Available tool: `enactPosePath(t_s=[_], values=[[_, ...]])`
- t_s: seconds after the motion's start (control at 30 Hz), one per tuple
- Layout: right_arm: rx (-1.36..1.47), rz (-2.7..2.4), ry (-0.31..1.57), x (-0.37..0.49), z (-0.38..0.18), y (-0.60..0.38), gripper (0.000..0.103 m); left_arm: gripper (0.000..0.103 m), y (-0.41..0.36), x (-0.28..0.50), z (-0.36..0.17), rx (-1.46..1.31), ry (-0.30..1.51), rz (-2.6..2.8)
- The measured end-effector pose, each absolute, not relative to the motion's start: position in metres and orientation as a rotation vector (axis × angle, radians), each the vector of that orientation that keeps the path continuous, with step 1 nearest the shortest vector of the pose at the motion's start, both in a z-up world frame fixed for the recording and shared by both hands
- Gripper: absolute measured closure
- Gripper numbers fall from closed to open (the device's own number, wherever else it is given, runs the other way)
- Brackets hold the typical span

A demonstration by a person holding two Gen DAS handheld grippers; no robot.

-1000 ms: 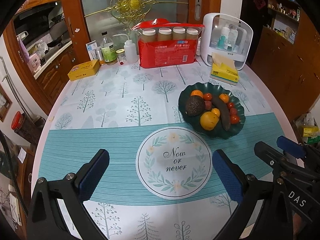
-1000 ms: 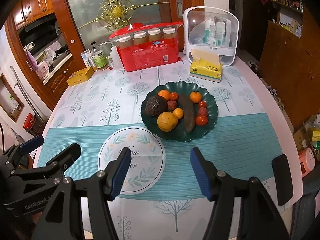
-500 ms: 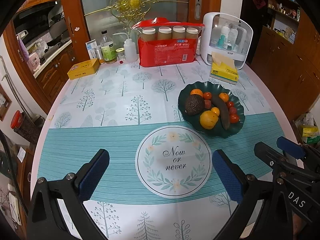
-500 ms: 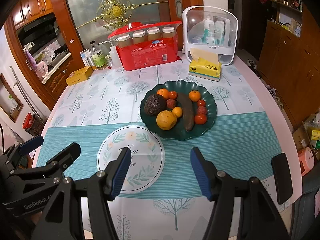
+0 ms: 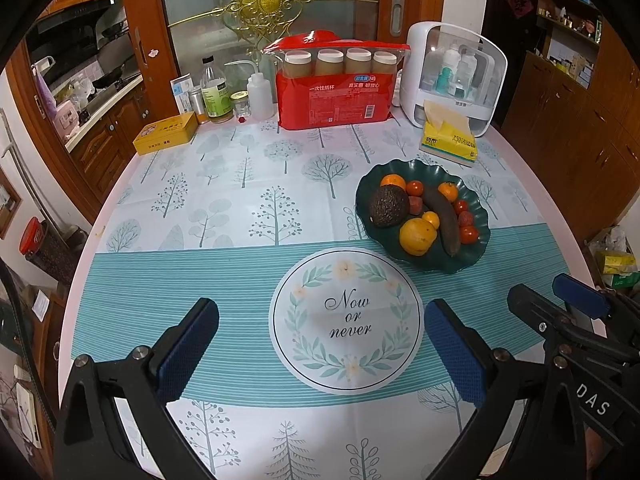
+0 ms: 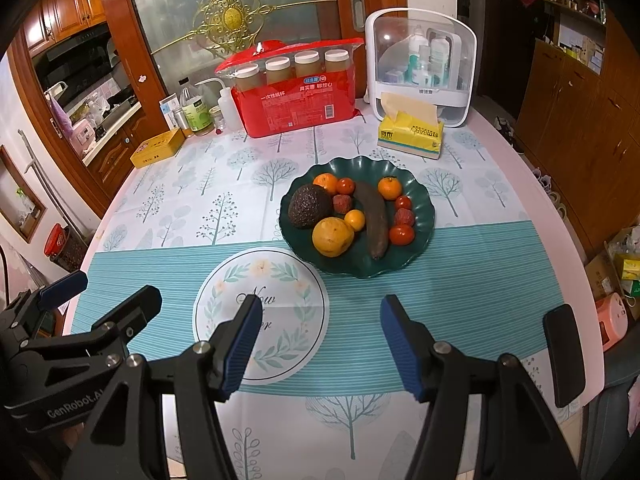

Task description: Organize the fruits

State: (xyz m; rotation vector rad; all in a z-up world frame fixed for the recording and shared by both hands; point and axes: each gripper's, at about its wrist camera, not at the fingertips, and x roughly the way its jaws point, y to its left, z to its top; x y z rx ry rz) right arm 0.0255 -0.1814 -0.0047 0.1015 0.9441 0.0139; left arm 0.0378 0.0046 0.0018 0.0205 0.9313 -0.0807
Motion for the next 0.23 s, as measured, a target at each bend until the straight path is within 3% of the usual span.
enactPosePath(t_s=[0.23], values=[[0.102,0.014,0.947,0.0254,-0.0061,-0.1812,0.041,0.001,0.0047,0.0383,0.0017,0.019,0.934,-0.082]])
